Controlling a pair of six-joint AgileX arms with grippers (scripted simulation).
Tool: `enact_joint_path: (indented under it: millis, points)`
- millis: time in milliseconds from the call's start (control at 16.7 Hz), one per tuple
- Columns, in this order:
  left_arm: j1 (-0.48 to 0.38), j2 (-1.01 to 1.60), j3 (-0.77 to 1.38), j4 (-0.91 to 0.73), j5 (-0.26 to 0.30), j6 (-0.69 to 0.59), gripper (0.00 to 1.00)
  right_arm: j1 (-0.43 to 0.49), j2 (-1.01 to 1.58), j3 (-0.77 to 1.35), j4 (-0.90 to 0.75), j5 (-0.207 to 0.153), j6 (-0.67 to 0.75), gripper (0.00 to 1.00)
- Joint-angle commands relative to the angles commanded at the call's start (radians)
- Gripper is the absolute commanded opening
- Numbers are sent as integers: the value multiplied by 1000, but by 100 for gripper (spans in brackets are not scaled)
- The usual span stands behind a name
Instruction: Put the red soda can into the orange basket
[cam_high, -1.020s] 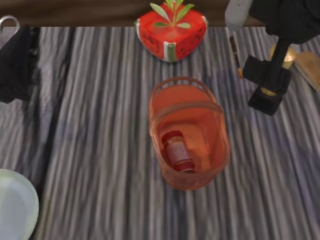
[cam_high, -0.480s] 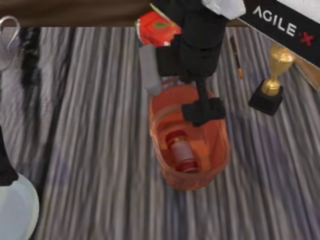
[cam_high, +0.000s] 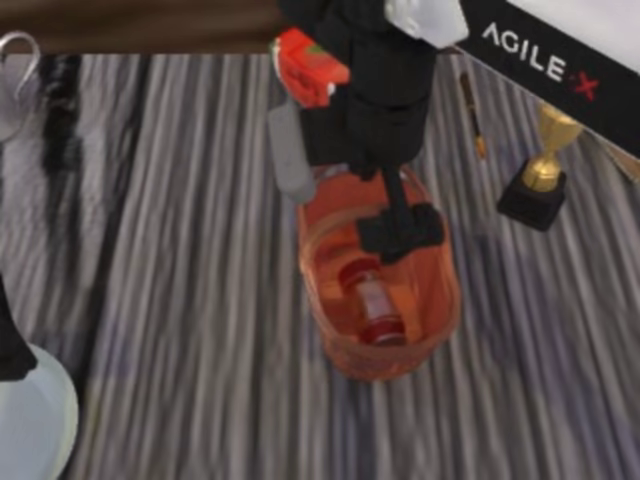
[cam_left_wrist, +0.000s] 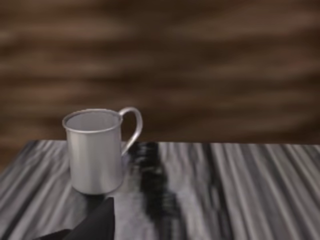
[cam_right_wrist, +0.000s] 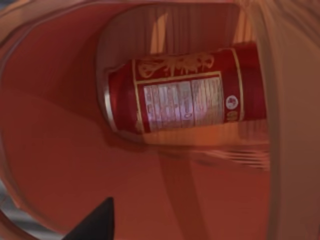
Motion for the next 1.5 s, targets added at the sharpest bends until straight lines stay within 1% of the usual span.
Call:
enact_joint_path:
  millis: [360, 600, 1380, 1440, 1500]
  points:
    - [0, 0, 0, 0, 0, 0, 100, 4, -18, -103, 86, -1, 0, 100]
    - [0, 0, 0, 0, 0, 0, 100, 4, -18, -106, 88, -1, 0, 100]
    - [0, 0, 0, 0, 0, 0, 100, 4, -18, -106, 88, -1, 0, 2]
    - [0, 0, 0, 0, 0, 0, 100, 4, -18, -106, 88, -1, 0, 0]
    - [0, 0, 0, 0, 0, 0, 100, 4, -18, -106, 88, -1, 0, 0]
